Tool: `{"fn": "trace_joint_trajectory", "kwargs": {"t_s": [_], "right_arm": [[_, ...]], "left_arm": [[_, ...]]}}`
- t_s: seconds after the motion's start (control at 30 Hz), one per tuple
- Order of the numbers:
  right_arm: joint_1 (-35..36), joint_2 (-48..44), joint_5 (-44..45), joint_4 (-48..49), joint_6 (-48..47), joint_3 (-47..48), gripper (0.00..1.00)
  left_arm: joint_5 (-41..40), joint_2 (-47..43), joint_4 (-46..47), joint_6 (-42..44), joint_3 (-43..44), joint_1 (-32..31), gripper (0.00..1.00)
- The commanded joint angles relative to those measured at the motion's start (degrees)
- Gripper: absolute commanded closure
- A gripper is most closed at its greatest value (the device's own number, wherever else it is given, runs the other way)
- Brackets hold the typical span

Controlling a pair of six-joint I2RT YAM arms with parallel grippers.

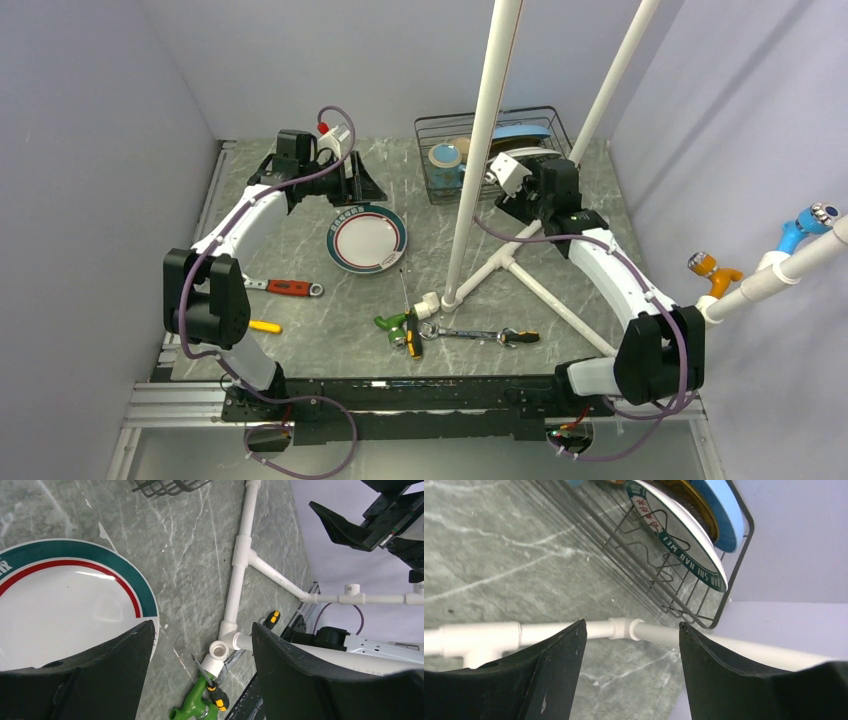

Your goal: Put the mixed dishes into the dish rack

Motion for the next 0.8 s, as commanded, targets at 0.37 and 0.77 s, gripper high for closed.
{"fn": "trace_joint_trajectory", "kwargs": {"t_s": [0.37, 0.77], "right_arm": [[-0.12, 3.55, -1.29, 17.74, 41.24, -5.89, 0.0], [-0.28, -2.31, -6.04, 5.42, 69.51, -6.12, 0.0]], "left_arm": [[-12.27, -3.82, -1.87, 6.38, 1.03, 0.15, 0.24], [-24.1, -17.45, 7.15, -0.41, -15.24, 0.15, 0.24]]}}
